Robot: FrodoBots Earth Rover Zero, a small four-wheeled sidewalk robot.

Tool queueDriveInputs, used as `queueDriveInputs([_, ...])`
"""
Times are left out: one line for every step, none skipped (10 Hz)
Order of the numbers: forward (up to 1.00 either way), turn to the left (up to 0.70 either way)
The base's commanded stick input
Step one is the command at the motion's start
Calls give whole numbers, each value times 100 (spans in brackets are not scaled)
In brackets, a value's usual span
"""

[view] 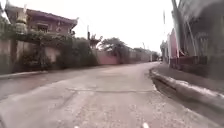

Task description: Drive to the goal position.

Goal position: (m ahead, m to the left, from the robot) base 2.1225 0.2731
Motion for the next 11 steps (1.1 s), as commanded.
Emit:
queueDriveInputs([70,0])
queueDriveInputs([70,0])
queueDriveInputs([70,0])
queueDriveInputs([63,0])
queueDriveInputs([24,0])
queueDriveInputs([0,0])
queueDriveInputs([0,0])
queueDriveInputs([0,0])
queueDriveInputs([0,0])
queueDriveInputs([0,0])
queueDriveInputs([0,0])
